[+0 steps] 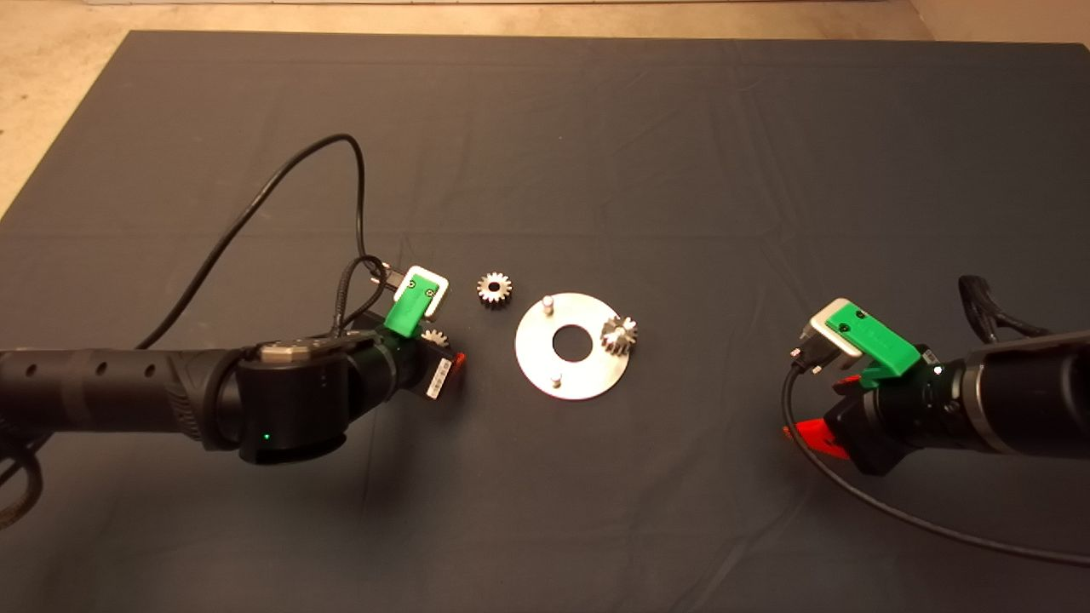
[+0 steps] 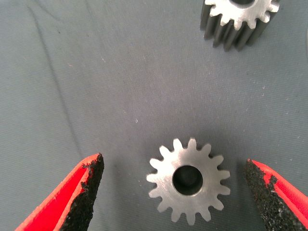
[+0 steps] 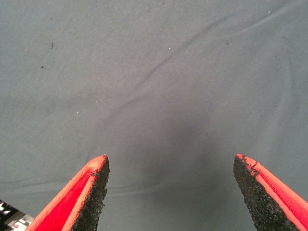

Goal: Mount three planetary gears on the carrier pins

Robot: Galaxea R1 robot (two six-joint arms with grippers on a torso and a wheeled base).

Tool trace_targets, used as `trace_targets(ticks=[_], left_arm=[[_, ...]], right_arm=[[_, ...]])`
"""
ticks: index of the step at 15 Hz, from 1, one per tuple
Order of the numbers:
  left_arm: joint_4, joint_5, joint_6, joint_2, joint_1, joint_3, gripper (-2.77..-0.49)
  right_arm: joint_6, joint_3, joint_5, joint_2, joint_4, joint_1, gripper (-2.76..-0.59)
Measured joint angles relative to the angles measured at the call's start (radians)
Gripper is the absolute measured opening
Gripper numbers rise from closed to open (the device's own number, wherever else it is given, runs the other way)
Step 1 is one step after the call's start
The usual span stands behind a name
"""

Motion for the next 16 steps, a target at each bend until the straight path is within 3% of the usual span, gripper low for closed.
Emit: trace_targets(ticks=[3,16], left_arm=[[0.001,-0.003,0.000,0.000,0.020,-0.001,-1.20],[0.018,-0.009,0.000,0.000,0.020,-0.002,-1.68]], right_arm=[[0.000,0.000,0.000,0.000,0.000,0.000,-1.47],[-0.003,0.000,0.000,-0.008,0.000,0.000,-1.47]])
